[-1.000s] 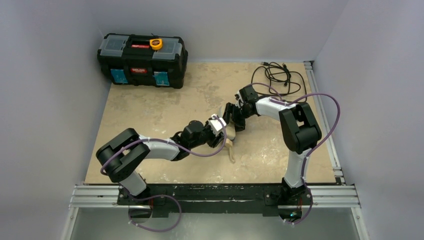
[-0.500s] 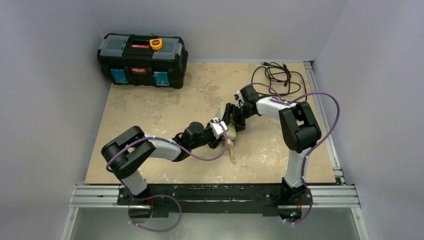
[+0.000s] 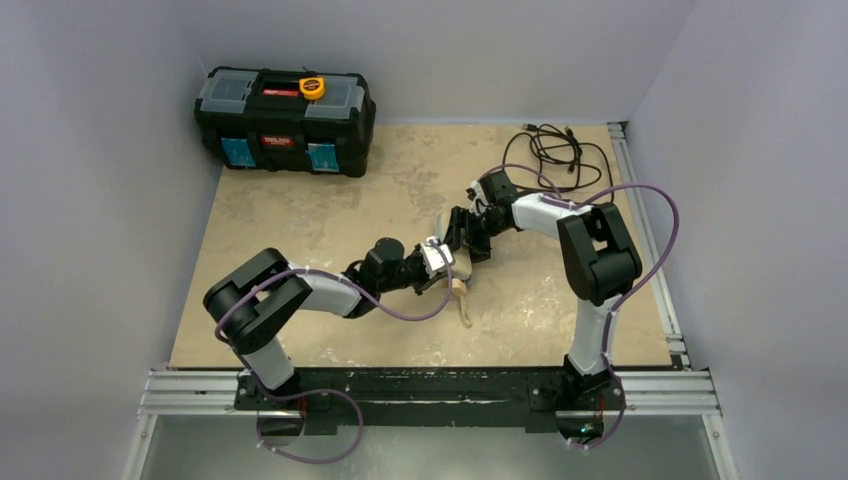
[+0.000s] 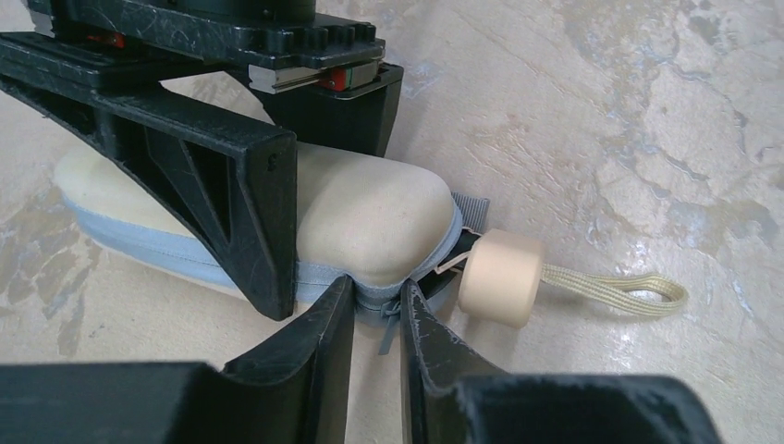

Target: Open the umbrella

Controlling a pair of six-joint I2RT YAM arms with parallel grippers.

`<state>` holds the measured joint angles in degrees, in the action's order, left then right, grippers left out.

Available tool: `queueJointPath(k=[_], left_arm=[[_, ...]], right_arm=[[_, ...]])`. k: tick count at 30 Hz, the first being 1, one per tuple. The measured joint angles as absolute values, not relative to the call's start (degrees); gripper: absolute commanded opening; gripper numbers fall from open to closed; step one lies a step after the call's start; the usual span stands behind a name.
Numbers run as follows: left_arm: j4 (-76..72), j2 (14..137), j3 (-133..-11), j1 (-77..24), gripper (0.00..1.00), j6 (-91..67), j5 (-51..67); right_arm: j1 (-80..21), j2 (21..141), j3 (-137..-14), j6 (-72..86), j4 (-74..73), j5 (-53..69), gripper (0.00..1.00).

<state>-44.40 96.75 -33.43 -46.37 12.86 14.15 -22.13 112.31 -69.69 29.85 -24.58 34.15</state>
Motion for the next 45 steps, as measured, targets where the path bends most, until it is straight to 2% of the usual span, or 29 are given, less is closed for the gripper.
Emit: queueJointPath(k=[6, 15, 17, 18, 19, 21, 23, 26, 31, 33, 39, 42, 45], left_arm=[[-40.23, 96.49, -35.2, -43.09, 0.0, 13.1, 21.45], [-35.42, 95.66, -36.86, -39.77, 0.0, 13.08, 17.63], [-35.33, 95.66, -36.88, -39.18, 0.08, 13.06, 16.8], [-35.22, 95.66, -36.88, -39.09, 0.12, 13.04, 16.62], [-35.11, 95.66, -36.86, -39.07, 0.18, 13.08, 16.64], [-35.2, 95.61, -36.62, -39.07, 0.29, 13.02, 17.1], [-35.33, 95.22, -35.81, -39.07, 0.34, 12.84, 18.02], [-35.38, 94.48, -34.28, -39.07, 0.41, 12.67, 19.29], [-35.48, 93.21, -32.4, -39.22, 0.45, 12.58, 20.71], [-35.77, 92.99, -31.97, -39.53, 0.45, 12.58, 20.84], [-36.51, 92.99, -31.81, -42.28, 0.44, 12.36, 20.8], [-37.19, 93.23, -31.57, -43.53, 0.41, 11.27, 20.53], [-38.24, 94.63, -31.59, -44.42, 0.38, 10.0, 19.4]], right_arm=[[-22.24, 112.55, -70.48, 27.7, -24.95, 33.58, 0.0], [-22.85, 112.55, -71.31, 22.74, -26.3, 33.32, 0.0], [-22.92, 112.55, -71.57, 21.78, -26.7, 33.3, 0.03], [-22.98, 112.55, -71.77, 21.28, -27.0, 33.3, 0.1], [-23.03, 112.55, -72.01, 20.8, -27.44, 33.26, 0.24], [-23.18, 112.73, -72.86, 19.59, -28.91, 33.04, 0.44], [-23.22, 113.14, -73.8, 18.44, -30.24, 32.99, 0.61], [-23.24, 113.21, -74.91, 16.62, -32.4, 32.62, 0.76], [-23.18, 113.21, -77.95, 13.39, -36.47, 32.03, 0.98], [-23.14, 113.08, -79.05, 12.27, -37.23, 32.05, 0.98], [-23.14, 111.22, -79.18, 9.67, -39.55, 31.73, 0.74], [-23.14, 110.45, -78.02, 8.86, -39.59, 30.92, 0.65], [-23.14, 110.39, -76.01, 8.75, -39.11, 31.31, 0.6]])
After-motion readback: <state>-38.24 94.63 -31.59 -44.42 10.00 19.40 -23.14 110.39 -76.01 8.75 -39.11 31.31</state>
